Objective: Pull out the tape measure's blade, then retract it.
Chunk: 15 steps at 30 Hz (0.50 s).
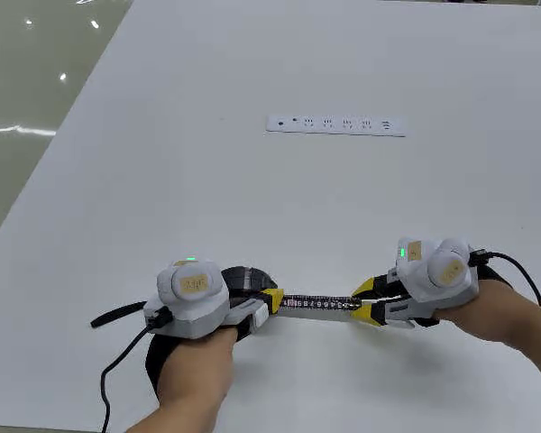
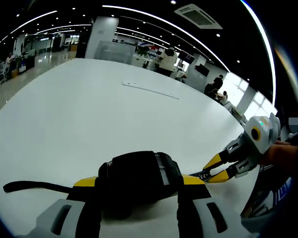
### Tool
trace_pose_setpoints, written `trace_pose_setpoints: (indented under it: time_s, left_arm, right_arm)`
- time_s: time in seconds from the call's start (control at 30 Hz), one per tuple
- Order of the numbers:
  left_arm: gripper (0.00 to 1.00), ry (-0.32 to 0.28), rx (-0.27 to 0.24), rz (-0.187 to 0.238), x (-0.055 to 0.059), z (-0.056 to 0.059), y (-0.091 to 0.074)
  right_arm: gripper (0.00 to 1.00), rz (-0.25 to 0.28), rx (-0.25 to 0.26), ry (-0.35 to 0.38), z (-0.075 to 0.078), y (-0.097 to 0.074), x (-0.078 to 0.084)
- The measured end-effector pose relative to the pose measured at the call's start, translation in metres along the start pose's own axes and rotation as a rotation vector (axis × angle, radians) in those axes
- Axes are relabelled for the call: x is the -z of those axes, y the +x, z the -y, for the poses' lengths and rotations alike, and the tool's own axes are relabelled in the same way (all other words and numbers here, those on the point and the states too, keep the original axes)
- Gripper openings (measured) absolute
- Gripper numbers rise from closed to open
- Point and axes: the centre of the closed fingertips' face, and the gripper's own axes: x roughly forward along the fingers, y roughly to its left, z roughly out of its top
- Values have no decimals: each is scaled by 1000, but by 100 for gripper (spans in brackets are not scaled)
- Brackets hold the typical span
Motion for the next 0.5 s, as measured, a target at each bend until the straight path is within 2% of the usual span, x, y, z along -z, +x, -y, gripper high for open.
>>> trace_pose_setpoints:
  time_s: [0.5]
  left_arm:
    - [58, -5, 3, 4, 0, 0, 0]
  right_arm:
    - [11, 11, -19, 0, -2, 13, -12]
